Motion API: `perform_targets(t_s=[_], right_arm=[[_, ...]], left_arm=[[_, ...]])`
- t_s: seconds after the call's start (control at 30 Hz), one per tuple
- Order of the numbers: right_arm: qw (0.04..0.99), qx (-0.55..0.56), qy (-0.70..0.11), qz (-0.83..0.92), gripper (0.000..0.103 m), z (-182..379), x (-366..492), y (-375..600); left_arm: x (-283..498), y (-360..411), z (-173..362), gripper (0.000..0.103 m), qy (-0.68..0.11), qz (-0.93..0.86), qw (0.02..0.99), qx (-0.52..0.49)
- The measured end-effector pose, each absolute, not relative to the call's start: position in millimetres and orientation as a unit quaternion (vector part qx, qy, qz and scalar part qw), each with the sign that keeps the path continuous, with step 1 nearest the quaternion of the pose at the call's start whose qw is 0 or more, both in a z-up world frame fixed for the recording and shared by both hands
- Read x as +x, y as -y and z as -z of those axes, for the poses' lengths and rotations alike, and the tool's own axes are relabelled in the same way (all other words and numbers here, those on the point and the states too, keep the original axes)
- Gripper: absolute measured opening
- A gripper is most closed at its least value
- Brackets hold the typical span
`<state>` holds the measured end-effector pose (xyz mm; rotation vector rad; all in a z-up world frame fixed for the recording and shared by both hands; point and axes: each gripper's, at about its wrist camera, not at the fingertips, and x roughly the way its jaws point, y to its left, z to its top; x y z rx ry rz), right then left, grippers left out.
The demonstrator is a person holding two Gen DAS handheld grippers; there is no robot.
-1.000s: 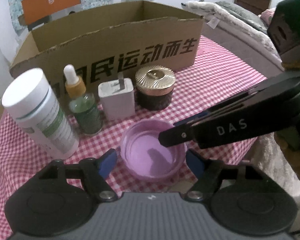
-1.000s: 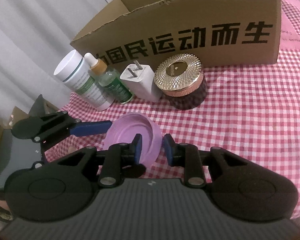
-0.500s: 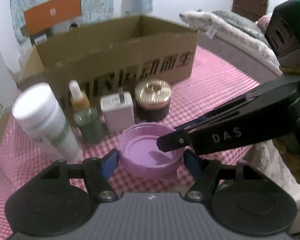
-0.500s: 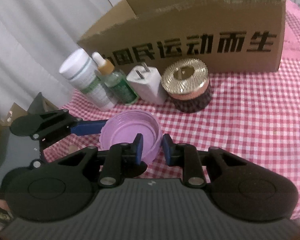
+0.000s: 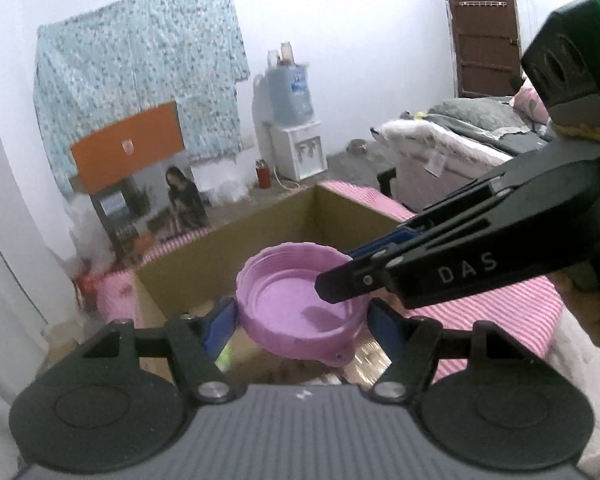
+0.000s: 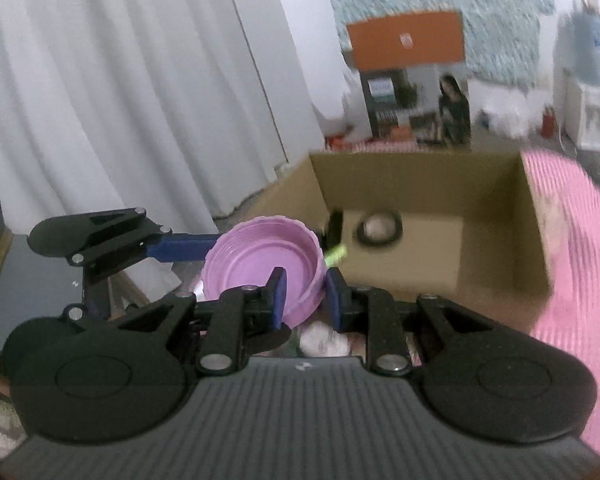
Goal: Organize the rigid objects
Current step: 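Lift the purple lid into the box and open the right tool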
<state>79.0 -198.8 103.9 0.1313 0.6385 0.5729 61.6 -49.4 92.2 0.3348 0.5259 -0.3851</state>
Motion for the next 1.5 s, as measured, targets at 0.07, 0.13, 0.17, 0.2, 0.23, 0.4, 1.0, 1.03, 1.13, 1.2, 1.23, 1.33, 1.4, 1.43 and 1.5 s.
perform_targets(t_s=[0.07, 0.13, 0.17, 0.2, 0.23, 0.4, 1.0, 1.03, 1.13, 1.2, 1.23, 1.33, 1.4, 1.43, 1.5], right_arm=[[0.907, 0.062, -0.308, -0.282, 0.021, -114, 95, 201], [0.903, 0.061, -0.315, -0.287, 0.021, -122, 119, 201], [0.900, 0.062, -0.320, -0.288, 0.022, -123, 128, 201], [0.895, 0.064, -0.331, -0.291, 0.022, -123, 142, 202], [0.890, 0.070, -0.341, -0.293, 0.022, -122, 154, 201], [0.849, 0.101, -0.425, -0.298, 0.023, -94, 226, 201], [0.743, 0.081, -0.601, -0.282, 0.023, 11, 319, 175], [0.740, 0.078, -0.605, -0.283, 0.023, 13, 319, 174], [0.734, 0.080, -0.612, -0.285, 0.023, 14, 324, 171], [0.733, 0.082, -0.612, -0.286, 0.023, 13, 325, 171], [0.733, 0.082, -0.612, -0.286, 0.023, 13, 325, 172], [0.730, 0.092, -0.614, -0.285, 0.024, 13, 326, 173], [0.736, 0.101, -0.605, -0.287, 0.026, 11, 324, 176], [0.740, 0.107, -0.597, -0.290, 0.031, 11, 323, 179], [0.754, 0.124, -0.572, -0.297, 0.041, -2, 316, 186]], left_arm=[[80, 49, -101, 0.072, -0.261, 0.190, 0.932, 0.167], [104, 46, -104, 0.072, -0.282, 0.193, 0.926, 0.158], [115, 43, -105, 0.072, -0.295, 0.195, 0.923, 0.153], [129, 41, -104, 0.072, -0.311, 0.198, 0.917, 0.149], [140, 37, -101, 0.072, -0.327, 0.199, 0.912, 0.145], [201, 26, -73, 0.072, -0.417, 0.208, 0.877, 0.120], [296, 23, 24, 0.072, -0.626, 0.214, 0.746, 0.079], [297, 23, 26, 0.072, -0.631, 0.213, 0.742, 0.077], [299, 22, 29, 0.074, -0.638, 0.213, 0.736, 0.072], [299, 21, 28, 0.075, -0.640, 0.213, 0.735, 0.068], [299, 21, 28, 0.076, -0.639, 0.213, 0.736, 0.068], [295, 20, 23, 0.078, -0.632, 0.211, 0.742, 0.070], [291, 20, 15, 0.081, -0.618, 0.212, 0.754, 0.071], [289, 22, 10, 0.082, -0.609, 0.212, 0.761, 0.072], [282, 20, -3, 0.082, -0.592, 0.211, 0.775, 0.074]])
